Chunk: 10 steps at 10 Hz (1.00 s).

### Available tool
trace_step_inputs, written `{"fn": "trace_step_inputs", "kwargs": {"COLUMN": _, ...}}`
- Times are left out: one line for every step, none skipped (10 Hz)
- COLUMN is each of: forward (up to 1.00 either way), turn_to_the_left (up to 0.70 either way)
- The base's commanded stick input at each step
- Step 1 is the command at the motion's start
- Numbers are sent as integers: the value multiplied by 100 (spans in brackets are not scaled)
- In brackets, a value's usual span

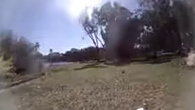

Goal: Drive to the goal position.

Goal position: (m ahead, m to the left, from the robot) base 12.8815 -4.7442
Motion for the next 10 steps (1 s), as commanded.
{"fn": "trace_step_inputs", "kwargs": {"forward": 70, "turn_to_the_left": -27}}
{"fn": "trace_step_inputs", "kwargs": {"forward": 70, "turn_to_the_left": -27}}
{"fn": "trace_step_inputs", "kwargs": {"forward": 70, "turn_to_the_left": -27}}
{"fn": "trace_step_inputs", "kwargs": {"forward": 70, "turn_to_the_left": -27}}
{"fn": "trace_step_inputs", "kwargs": {"forward": 70, "turn_to_the_left": -27}}
{"fn": "trace_step_inputs", "kwargs": {"forward": 70, "turn_to_the_left": -27}}
{"fn": "trace_step_inputs", "kwargs": {"forward": 70, "turn_to_the_left": -27}}
{"fn": "trace_step_inputs", "kwargs": {"forward": 70, "turn_to_the_left": -27}}
{"fn": "trace_step_inputs", "kwargs": {"forward": 70, "turn_to_the_left": -27}}
{"fn": "trace_step_inputs", "kwargs": {"forward": 70, "turn_to_the_left": -27}}
